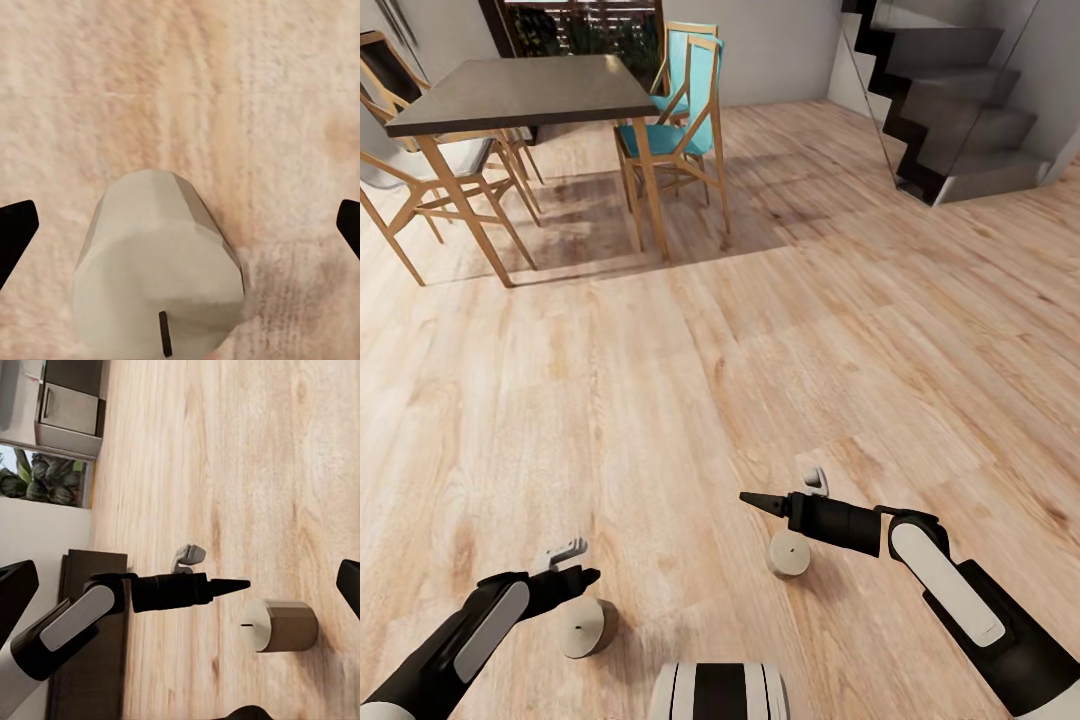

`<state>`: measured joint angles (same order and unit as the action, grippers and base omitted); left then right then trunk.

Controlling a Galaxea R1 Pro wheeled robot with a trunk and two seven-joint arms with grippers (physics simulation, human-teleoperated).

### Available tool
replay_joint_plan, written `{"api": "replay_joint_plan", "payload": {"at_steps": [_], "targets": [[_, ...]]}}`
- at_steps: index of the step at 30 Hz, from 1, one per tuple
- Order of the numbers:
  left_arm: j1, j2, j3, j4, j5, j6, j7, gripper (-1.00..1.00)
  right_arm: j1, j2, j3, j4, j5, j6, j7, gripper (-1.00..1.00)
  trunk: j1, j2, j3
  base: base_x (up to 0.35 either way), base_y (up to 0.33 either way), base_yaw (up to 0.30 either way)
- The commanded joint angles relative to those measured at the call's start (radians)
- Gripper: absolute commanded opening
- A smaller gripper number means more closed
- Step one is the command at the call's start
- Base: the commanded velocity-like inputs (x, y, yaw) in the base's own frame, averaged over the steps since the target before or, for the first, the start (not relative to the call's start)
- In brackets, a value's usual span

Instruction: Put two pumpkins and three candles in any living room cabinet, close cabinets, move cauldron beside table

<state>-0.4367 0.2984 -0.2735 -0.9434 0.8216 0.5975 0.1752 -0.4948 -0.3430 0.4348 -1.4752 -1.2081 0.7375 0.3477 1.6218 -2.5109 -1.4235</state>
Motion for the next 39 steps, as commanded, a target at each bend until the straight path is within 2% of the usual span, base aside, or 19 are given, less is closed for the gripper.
{"api": "replay_joint_plan", "payload": {"at_steps": [1,4,8,10,13,18,27,39], "targets": [[0.0,0.001,-0.003,-0.002,0.011,0.001,0.011,1.0,-0.001,-0.001,0.001,0.0,-0.001,0.002,0.002,1.0,0.0,0.0,-0.001,0.0,0.0,0.0],[0.0,0.0,-0.004,-0.002,0.012,0.001,0.019,1.0,-0.001,0.0,0.001,0.002,-0.001,0.002,0.002,1.0,0.001,-0.001,-0.008,0.0,0.0,0.0],[0.0,-0.001,-0.004,0.002,0.019,0.001,0.07,1.0,-0.001,-0.001,0.001,0.004,-0.001,0.002,0.002,1.0,0.003,-0.002,-0.024,0.0,0.0,0.0],[0.001,-0.001,-0.004,0.037,0.021,-0.001,0.077,1.0,-0.001,0.0,0.001,0.006,0.0,0.002,0.002,1.0,0.003,-0.002,-0.032,0.0,0.0,0.0],[0.0,-0.002,-0.005,0.087,0.021,-0.004,0.078,1.0,-0.001,0.002,0.001,0.007,0.0,0.002,0.002,1.0,0.003,-0.002,-0.032,0.0,0.0,0.0],[0.001,-0.01,-0.007,0.104,0.014,-0.005,0.077,1.0,-0.001,0.002,0.001,0.007,-0.001,0.002,0.002,1.0,0.003,-0.002,-0.032,0.0,0.0,0.0],[0.001,-0.051,-0.015,0.106,0.009,-0.011,0.073,1.0,-0.001,0.001,0.0,0.008,-0.001,0.002,0.002,1.0,0.003,-0.002,-0.032,0.0,0.0,0.0],[0.001,-0.054,-0.013,0.098,0.01,-0.016,0.069,1.0,-0.001,0.002,0.0,0.012,-0.001,0.002,0.002,1.0,0.003,-0.002,-0.032,0.0,0.0,0.0]]}}
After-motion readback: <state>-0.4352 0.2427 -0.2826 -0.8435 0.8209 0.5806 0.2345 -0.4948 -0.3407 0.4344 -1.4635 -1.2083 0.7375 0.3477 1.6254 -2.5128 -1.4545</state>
